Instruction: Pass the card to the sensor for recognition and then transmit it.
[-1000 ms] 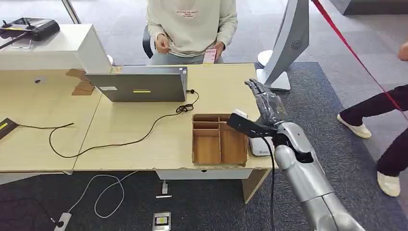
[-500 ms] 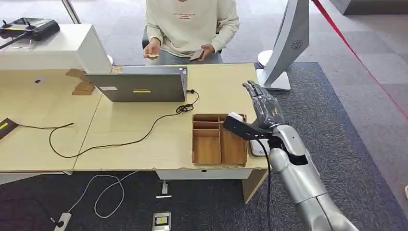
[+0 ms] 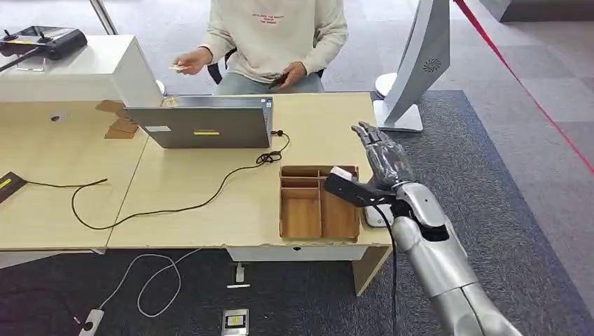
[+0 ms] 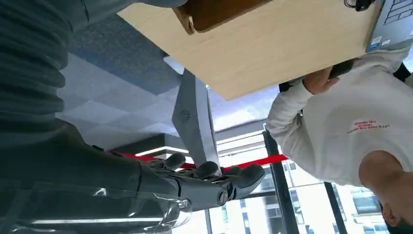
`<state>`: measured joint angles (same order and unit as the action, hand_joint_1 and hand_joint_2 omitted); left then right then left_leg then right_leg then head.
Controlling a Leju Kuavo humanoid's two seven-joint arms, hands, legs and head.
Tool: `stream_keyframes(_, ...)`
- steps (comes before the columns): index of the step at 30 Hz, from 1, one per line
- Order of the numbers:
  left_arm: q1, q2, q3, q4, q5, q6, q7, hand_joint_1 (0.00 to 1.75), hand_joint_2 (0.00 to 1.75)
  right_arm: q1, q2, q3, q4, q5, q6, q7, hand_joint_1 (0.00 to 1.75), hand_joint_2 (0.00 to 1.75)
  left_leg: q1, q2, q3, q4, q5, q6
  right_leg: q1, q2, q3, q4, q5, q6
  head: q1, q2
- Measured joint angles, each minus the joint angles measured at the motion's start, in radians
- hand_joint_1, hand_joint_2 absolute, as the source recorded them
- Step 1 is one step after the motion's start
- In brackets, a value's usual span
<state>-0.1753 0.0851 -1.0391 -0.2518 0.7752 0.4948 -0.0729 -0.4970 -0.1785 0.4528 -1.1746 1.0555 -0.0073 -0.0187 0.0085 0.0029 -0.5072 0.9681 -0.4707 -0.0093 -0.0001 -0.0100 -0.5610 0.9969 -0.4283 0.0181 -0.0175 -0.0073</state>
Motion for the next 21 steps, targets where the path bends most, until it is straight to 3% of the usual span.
stream_keyframes(21,0.000,-0.003,0.001,0.000,0.017,-0.002,-0.006,0.00,0.00,0.065,0.036,0.005,-0.003,0.011,-0.021,-0.010,0.00,1.75,0.000,0.000,0.000,0.000,0.000,0.000,0.000,0.000,0.000,0.000,0.000,0.000,0.000,0.000)
